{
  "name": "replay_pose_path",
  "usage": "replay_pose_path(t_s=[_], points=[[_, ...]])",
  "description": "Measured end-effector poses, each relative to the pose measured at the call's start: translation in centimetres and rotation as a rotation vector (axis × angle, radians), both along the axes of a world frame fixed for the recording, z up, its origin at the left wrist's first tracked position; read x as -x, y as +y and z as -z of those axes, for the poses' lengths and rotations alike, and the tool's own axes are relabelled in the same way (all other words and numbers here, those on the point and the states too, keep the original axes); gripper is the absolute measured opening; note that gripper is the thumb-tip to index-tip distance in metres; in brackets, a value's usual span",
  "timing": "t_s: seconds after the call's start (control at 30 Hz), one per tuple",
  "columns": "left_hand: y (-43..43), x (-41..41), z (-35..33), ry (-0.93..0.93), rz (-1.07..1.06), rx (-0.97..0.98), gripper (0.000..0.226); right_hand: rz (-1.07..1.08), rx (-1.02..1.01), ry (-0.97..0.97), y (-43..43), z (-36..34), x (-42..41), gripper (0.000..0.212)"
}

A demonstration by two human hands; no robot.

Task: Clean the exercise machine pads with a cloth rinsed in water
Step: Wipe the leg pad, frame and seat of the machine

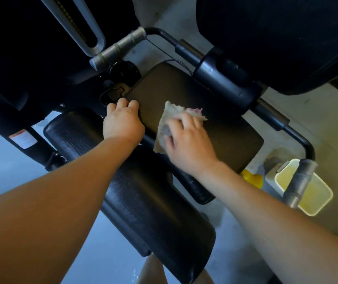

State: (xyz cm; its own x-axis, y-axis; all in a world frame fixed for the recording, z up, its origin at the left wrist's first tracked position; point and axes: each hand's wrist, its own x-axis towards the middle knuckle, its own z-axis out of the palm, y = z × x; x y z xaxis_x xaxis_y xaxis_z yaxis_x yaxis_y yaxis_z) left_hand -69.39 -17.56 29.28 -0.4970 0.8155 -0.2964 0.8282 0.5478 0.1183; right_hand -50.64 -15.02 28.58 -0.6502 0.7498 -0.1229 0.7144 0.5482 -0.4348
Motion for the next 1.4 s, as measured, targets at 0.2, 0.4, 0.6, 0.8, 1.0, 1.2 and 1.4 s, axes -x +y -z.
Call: replay_pose_path(t_s=[0.2, 0.4, 0.6, 0.8, 1.0, 1.2, 1.4], points=[[1.5, 0.3, 0.5, 0.095, -0.044, -0.031, 0.033, -0.018, 0.208, -0.194, 1.3, 2.9, 1.8, 0.068], [2.7, 0.4, 2.3, 0.049, -0.081, -0.151, 0.03, -0.008, 0.202, -0.228, 5.9, 4.0, 4.0, 0.068], [4.6, 0.2, 3.9, -0.122, -0.013, -0.34, 0.034, -0.002, 0.213, -0.266, 11.4, 5.4, 6.1, 0.065], [5.0, -1.4, 5.0, 0.025, -0.078, -0.334, 0.031, 0.04, 0.224, -0.238, 12.7, 6.0, 5.5, 0.066], [5.3, -1.3, 5.3, 0.085, -0.079, -0.271, 0.032, 0.218, 0.227, -0.216, 10.5, 5.8, 1.1, 0.065], [5.4, -1.4, 5.9, 0.127, -0.093, -0.282, 0.032, 0.249, 0.228, -0.212, 13.5, 6.7, 4.8, 0.065], [5.5, -1.4, 6.5, 0.148, -0.087, -0.267, 0.031, 0.22, 0.227, -0.209, 17.6, 7.9, 10.5, 0.067]])
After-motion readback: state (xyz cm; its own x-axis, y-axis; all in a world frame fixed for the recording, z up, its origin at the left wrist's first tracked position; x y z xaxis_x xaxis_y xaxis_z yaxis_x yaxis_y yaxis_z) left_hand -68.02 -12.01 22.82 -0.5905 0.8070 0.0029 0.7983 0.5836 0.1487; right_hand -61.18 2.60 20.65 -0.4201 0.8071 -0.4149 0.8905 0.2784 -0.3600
